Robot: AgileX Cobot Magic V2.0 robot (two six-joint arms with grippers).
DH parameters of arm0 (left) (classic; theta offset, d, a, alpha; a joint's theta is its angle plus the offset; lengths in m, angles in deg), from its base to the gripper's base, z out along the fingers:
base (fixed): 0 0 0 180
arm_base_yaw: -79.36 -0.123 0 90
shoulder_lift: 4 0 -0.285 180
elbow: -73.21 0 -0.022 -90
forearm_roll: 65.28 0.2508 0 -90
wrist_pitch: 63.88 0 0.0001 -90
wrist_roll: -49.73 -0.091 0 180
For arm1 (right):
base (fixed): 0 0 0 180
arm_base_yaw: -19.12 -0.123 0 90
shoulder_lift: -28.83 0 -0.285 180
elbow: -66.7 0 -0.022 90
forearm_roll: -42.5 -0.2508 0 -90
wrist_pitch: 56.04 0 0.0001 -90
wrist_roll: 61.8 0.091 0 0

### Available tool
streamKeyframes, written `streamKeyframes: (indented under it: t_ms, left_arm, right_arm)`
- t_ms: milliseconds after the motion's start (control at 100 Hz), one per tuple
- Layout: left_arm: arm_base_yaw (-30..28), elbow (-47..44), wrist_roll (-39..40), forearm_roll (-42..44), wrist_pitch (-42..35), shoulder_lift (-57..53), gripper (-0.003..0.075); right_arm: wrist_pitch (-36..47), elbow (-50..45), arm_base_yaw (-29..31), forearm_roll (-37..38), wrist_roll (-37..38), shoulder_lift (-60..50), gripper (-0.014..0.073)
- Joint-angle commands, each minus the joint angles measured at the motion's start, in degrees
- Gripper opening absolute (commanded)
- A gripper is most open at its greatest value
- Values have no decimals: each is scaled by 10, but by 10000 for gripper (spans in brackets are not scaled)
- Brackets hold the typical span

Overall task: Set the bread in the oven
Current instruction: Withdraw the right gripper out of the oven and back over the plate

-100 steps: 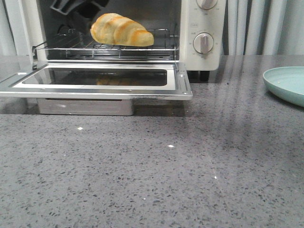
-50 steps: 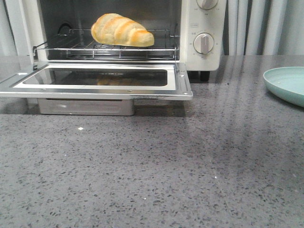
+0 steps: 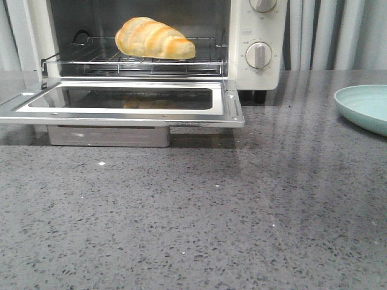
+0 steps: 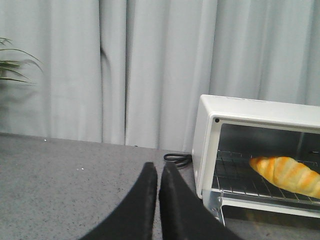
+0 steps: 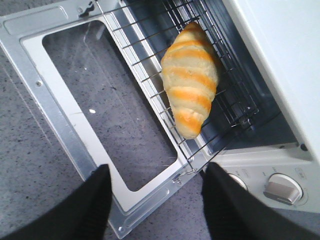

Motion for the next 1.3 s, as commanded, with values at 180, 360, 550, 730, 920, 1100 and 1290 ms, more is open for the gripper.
streamKeyframes:
  t_ms: [180, 360, 550, 730, 920, 1100, 1290]
  left_arm:
    - [-2, -71, -11, -45, -86, -13, -21]
    - [-2, -91, -10, -53, -86, -13, -21]
    - [-2, -94, -10, -53, -84, -13, -21]
    - [-2, -94, -10, -53, -84, -13, -21]
    - [-2, -94, -10, -53, -84, -13, -21]
    - [-2, -94, -10, -53, -84, -13, -21]
    - [-2, -94, -10, -53, -84, -13, -21]
  right_arm:
    - [-36, 17, 0, -13, 20, -93, 59]
    - [-36, 16, 0, -13, 21, -120, -25]
    - [-36, 13, 0, -4, 21, -135, -39]
    - [-36, 4, 0, 2, 21, -138, -39]
    - [-30, 4, 0, 2, 21, -136, -39]
    - [-27, 4, 0, 2, 21, -135, -39]
    - [-27, 4, 0, 2, 21, -135, -39]
